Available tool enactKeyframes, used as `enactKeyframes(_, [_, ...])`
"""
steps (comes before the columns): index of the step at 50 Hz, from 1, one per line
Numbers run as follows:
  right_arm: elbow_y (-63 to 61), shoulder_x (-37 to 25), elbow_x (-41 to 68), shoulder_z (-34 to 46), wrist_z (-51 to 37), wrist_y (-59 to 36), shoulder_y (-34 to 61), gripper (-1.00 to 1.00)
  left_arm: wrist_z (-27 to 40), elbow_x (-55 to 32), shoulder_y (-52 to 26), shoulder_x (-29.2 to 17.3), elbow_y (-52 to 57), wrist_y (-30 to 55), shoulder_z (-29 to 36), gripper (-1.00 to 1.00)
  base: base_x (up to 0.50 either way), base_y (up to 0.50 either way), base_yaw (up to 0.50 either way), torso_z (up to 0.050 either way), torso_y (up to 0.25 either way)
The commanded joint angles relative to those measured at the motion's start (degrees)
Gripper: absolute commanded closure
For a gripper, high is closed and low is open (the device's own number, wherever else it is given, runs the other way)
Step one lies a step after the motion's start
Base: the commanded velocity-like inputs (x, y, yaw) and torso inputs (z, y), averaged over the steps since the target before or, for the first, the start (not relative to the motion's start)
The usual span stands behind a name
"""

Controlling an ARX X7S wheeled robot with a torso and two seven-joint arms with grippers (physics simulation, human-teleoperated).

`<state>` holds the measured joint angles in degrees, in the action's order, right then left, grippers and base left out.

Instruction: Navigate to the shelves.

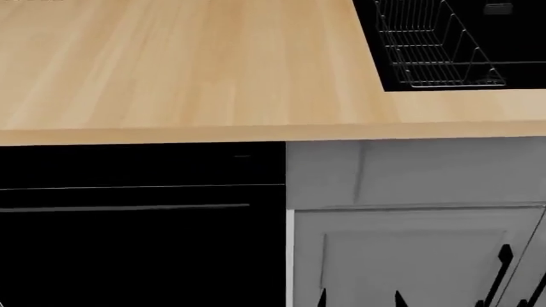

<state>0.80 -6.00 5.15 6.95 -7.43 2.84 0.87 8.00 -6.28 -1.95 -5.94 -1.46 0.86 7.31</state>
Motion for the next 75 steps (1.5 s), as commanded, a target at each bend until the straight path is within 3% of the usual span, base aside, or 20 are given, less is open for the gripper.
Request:
enactKeyframes(1, [0.2, -0.6, -0.8, 1.1, -1.5, 0.6, 0.0, -1.00, 0.6, -0.8, -0.1, -0.6, 0.0, 0.0, 0.7, -1.00, -0.14, 0.01, -0.50, 0.000, 0.000])
enactKeyframes(75, [1.6, -2.4, 2.8, 3.5, -6.1, 0.1, 1.5, -1.00, 2.6, -4.1, -1.0, -3.6, -1.5, -1.8, 3.6, -1.00, -0.12, 0.03, -0.50, 0.000, 0.000])
